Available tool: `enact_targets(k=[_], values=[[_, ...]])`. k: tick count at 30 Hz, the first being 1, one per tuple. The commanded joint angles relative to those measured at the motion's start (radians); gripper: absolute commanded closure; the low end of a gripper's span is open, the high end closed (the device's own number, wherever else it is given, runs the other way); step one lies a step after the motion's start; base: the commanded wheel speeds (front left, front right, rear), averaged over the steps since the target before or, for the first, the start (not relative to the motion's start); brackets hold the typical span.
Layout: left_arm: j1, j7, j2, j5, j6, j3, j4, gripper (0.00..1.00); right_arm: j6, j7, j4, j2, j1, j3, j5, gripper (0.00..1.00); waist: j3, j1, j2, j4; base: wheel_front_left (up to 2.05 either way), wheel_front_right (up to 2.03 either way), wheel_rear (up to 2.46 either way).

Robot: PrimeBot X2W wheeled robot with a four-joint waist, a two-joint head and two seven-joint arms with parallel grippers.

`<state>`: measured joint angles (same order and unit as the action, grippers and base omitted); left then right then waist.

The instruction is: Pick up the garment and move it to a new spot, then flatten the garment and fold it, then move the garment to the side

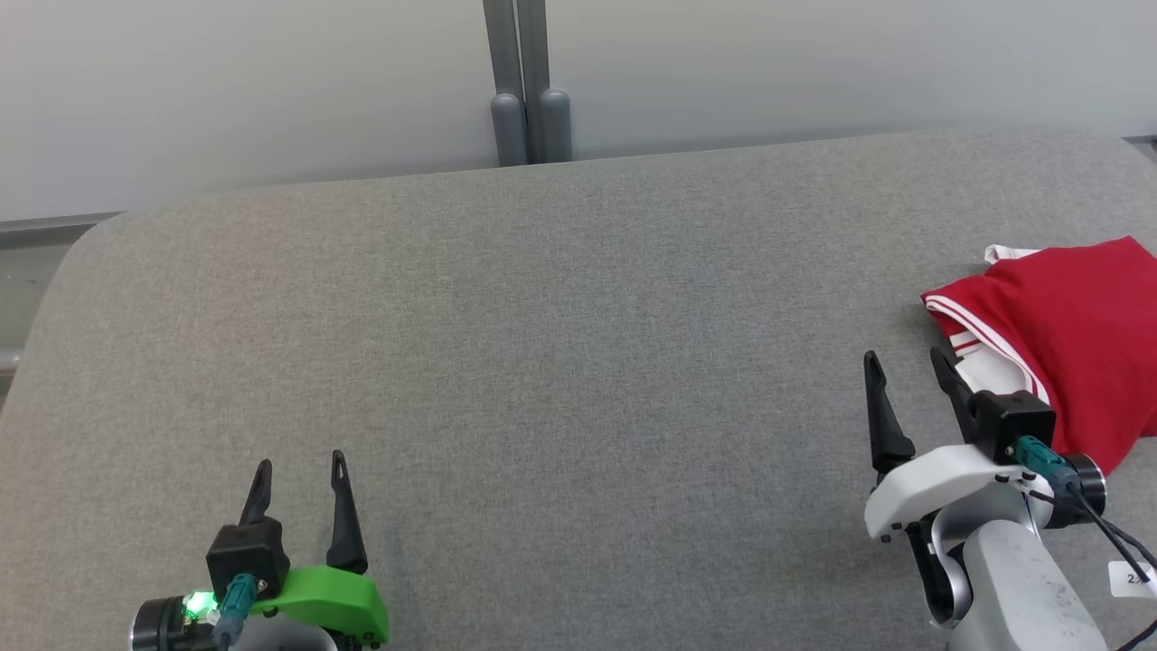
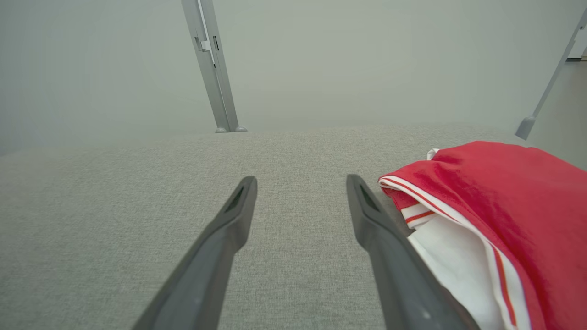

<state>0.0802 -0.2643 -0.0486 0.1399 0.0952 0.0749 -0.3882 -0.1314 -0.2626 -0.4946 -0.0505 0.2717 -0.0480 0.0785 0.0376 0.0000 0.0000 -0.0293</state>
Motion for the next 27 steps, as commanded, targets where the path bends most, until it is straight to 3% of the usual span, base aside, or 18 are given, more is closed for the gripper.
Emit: enact_targets(k=[1, 4, 5, 9, 27], values=[[-0.016, 0.001, -0.005, 0.002, -0.007, -0.003, 0.008, 0.00, 0.002, -0.002, 0.008, -0.001, -0.017, 0.003, 0.013, 0.00, -0.003, 0.0000, 0.0000, 0.004, 0.00, 0.00, 0.00], [-0.021, 0.001, -0.005, 0.008, -0.021, 0.001, 0.022, 0.00, 0.002, -0.002, 0.012, -0.001, -0.025, 0.007, 0.018, 0.00, -0.001, 0.0000, 0.0000, 0.007, 0.00, 0.00, 0.00], [-0.010, 0.000, 0.001, 0.002, -0.018, 0.001, 0.017, 1.00, 0.000, 0.000, 0.005, 0.000, -0.015, 0.006, 0.015, 1.00, -0.001, 0.0000, 0.0000, 0.006, 0.00, 0.00, 0.00], [-0.012, 0.009, 0.004, 0.020, -0.021, -0.005, -0.013, 1.00, 0.000, 0.011, -0.024, 0.005, -0.029, -0.002, 0.034, 1.00, -0.002, 0.0000, 0.0000, 0.007, 0.00, 0.00, 0.00], [-0.002, 0.094, 0.002, 0.362, -0.069, -0.047, 0.027, 1.00, 0.000, 0.096, 0.046, 0.004, -0.063, -0.014, 0.388, 1.00, -0.007, 0.0000, 0.0000, 0.010, 0.00, 0.00, 0.00]])
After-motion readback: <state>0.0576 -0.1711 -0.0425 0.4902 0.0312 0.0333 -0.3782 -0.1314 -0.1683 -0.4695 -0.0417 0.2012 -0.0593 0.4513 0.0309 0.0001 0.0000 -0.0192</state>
